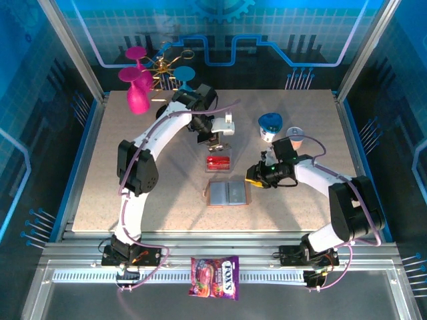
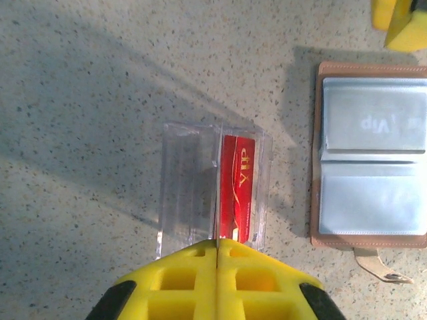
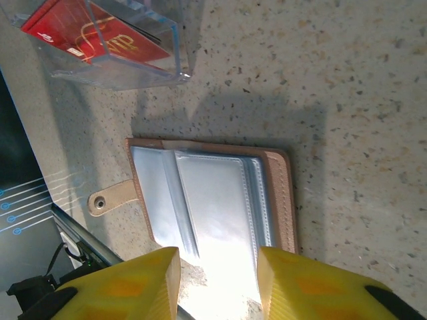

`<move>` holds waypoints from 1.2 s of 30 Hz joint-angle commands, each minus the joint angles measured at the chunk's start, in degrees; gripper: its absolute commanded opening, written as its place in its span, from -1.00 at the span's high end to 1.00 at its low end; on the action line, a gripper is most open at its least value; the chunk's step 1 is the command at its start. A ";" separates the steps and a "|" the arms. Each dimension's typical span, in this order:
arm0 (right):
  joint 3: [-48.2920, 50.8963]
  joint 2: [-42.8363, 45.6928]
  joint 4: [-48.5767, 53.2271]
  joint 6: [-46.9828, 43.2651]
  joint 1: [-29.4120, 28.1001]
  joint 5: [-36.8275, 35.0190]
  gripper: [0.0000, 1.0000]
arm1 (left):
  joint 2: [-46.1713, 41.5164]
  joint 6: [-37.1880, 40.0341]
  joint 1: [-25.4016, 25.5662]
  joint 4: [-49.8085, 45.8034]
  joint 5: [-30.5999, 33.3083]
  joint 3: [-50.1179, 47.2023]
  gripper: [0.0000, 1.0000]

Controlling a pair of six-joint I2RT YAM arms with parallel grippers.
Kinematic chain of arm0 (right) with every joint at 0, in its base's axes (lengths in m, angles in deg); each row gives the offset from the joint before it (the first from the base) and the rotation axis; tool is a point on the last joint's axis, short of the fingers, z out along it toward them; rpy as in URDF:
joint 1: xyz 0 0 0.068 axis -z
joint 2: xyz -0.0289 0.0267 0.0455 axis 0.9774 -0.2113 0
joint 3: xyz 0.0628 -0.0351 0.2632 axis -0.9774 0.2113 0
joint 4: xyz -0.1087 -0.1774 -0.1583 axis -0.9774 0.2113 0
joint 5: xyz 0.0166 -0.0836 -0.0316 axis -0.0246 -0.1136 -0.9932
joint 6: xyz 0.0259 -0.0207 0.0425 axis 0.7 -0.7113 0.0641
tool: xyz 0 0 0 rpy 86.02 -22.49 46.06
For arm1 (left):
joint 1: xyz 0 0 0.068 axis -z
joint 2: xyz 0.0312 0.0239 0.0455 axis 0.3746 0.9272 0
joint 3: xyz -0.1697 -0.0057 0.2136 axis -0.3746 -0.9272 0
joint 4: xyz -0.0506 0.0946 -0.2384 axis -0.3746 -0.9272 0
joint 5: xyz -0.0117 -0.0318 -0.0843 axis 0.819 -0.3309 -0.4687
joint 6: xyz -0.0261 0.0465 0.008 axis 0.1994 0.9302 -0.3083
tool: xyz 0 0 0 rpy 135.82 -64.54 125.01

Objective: Take the credit cards out of the card holder

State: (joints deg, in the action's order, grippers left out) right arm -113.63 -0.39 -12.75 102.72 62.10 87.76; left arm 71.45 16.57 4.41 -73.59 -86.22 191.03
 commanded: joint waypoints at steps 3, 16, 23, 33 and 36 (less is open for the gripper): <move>1.14 0.56 -0.22 -1.20 1.46 1.67 0.25 | 2.13 1.51 0.52 -1.83 1.20 2.24 1.00; 2.77 1.27 -0.66 -1.73 3.57 2.46 0.25 | 3.20 2.47 1.31 0.78 4.69 2.44 1.00; 2.75 1.44 -0.32 -2.08 4.21 2.72 0.25 | 1.98 2.54 1.93 1.52 5.13 2.53 1.00; 2.06 1.14 0.12 -2.37 4.45 2.89 0.25 | -0.34 3.44 2.40 1.49 6.27 2.50 1.00; 1.82 1.05 0.20 -2.35 4.49 2.96 0.25 | -0.26 3.82 2.36 2.02 6.63 2.21 1.00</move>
State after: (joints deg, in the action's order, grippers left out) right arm -111.44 -0.28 -13.36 101.24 65.62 89.20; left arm 73.55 18.45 6.62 -71.82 -80.06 191.80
